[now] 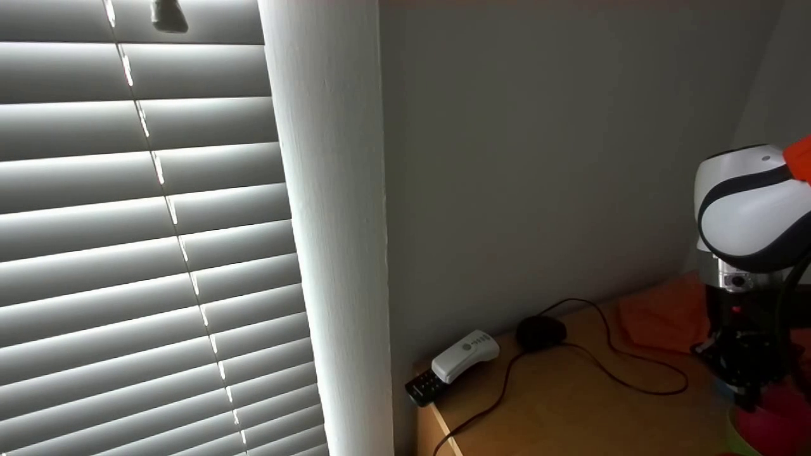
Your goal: Put the pink cup in the green bowl and put the blue cup in the pink bowl
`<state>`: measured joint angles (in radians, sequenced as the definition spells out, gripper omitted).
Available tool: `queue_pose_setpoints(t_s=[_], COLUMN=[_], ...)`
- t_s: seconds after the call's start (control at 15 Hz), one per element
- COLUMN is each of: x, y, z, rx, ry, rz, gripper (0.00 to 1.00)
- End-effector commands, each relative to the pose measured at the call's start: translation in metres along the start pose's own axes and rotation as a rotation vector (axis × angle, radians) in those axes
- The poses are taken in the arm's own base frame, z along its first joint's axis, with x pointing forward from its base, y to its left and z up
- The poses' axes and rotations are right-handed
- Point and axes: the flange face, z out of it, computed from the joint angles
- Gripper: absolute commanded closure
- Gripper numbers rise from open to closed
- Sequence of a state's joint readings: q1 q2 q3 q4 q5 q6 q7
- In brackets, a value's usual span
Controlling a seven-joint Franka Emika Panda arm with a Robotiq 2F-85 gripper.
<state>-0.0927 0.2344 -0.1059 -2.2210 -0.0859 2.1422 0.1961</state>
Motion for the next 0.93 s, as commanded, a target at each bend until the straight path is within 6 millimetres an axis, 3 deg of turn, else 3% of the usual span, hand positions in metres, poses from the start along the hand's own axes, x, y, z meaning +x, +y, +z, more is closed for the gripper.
queue_pose_setpoints(t_s=[0.0, 0.07, 0.13, 0.2, 0.4, 0.6, 0.8, 0.87], x=[0.005, 0.006, 0.007, 0.007, 0.005, -0.004, -0.011, -0.011], y=[0.004, 0.004, 0.004, 0.004, 0.007, 0.013, 0.037, 0.05], z=[0.006, 0.007, 0.008, 0.007, -0.003, -0.028, -0.057, -0.064], rx=[0.025, 0.024, 0.022, 0.026, 0.028, 0.037, 0.064, 0.077], ry=[-0.007, -0.009, -0.006, -0.01, -0.007, 0.041, 0.089, 0.107], rz=[0.031, 0.032, 0.035, 0.038, 0.05, 0.08, 0.153, 0.208], gripper=[0.99, 0.99, 0.71, 0.7, 0.47, 0.26, 0.03, 0.0])
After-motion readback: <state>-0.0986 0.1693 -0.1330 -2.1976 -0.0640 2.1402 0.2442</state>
